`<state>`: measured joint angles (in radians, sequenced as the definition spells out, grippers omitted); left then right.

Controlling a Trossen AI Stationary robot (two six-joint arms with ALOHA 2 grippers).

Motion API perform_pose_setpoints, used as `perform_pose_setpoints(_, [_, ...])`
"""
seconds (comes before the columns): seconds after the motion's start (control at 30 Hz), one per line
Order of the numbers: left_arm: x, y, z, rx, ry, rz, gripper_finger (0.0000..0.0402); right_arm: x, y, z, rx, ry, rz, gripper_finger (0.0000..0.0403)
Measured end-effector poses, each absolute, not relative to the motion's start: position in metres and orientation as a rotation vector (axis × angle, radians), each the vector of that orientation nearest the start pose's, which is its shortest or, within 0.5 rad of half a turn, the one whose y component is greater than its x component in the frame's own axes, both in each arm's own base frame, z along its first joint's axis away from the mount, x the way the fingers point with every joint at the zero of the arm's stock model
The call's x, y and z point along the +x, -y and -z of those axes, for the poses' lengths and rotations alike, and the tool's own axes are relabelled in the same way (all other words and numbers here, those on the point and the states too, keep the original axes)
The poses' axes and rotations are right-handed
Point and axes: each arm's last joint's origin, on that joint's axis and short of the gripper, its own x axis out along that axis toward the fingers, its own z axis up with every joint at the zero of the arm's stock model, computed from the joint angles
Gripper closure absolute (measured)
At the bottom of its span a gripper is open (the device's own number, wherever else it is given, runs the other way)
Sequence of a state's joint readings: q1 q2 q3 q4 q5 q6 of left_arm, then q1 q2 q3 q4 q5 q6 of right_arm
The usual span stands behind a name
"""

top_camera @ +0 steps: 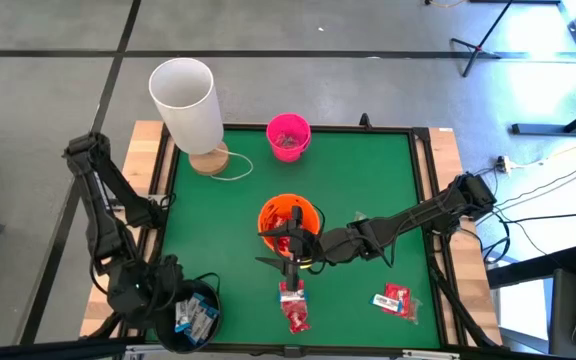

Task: Sort candy
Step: Put the white chocolate into the black bucket, then adjust the black bucket

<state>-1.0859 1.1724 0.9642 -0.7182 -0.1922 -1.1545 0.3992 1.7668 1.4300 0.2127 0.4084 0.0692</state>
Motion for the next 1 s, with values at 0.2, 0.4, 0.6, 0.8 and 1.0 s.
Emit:
perform_pose_setpoints(0.2, [0.112,0.199,-0.279,-0.486,-1.062,0.249,0.0359,0.388,-0.151,-0.326,0.019,-0.116,0.013,0.015])
perform_pose_setpoints(0.4, [0.115,0.197,-0.279,-0.488,-1.059,0.231,0.0309,0.388,-0.151,-0.326,0.018,-0.119,0.013,0.015])
perform_pose_setpoints(0.6, [0.118,0.184,-0.272,-0.419,-1.112,0.131,0.0293,0.388,-0.151,-0.326,0.01,-0.12,0.012,0.015])
perform_pose_setpoints(0.8, [0.12,0.17,-0.267,-0.358,-1.18,0.033,0.0293,0.388,-0.151,-0.325,0.0,-0.121,0.012,0.015])
perform_pose_setpoints(1.0, [0.125,0.165,-0.266,-0.326,-1.195,0.039,0.0293,0.388,-0.151,-0.325,-0.002,-0.128,0.012,0.015])
